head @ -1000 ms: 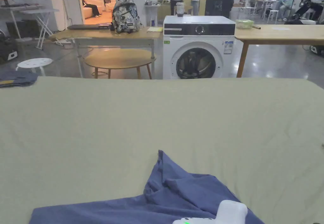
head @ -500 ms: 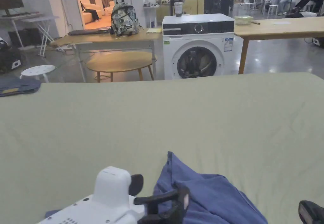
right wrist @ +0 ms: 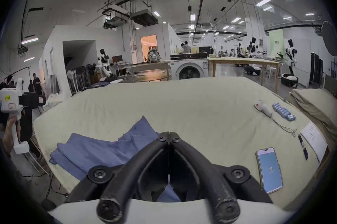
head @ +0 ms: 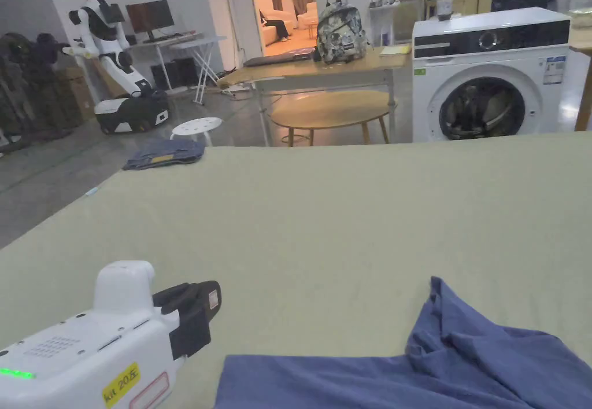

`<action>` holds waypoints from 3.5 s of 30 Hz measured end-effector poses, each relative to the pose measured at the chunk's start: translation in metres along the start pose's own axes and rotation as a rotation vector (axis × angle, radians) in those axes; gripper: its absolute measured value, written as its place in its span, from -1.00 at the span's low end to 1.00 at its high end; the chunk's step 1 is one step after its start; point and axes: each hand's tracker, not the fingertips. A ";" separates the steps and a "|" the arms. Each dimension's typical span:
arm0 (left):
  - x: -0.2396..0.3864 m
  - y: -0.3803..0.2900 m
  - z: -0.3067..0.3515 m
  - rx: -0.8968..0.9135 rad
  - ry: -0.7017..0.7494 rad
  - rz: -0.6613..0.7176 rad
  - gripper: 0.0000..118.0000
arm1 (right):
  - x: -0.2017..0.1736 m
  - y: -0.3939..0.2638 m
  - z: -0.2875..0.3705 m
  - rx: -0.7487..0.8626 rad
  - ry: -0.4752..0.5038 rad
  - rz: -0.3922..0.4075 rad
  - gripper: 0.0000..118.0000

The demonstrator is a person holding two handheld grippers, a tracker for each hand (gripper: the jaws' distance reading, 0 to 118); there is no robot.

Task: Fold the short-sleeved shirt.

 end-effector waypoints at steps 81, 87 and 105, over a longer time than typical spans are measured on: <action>0.016 0.335 -0.080 0.310 0.043 -0.004 -1.00 | 0.028 0.405 -0.118 0.201 -0.035 -0.038 -0.95; 0.008 0.296 -0.138 0.231 0.069 -0.037 -1.00 | 0.038 0.364 -0.168 0.121 -0.060 -0.036 -0.95; -0.008 -0.052 -0.040 -0.049 -0.072 0.089 -1.00 | 0.077 -0.011 -0.017 -0.180 -0.107 -0.079 -0.95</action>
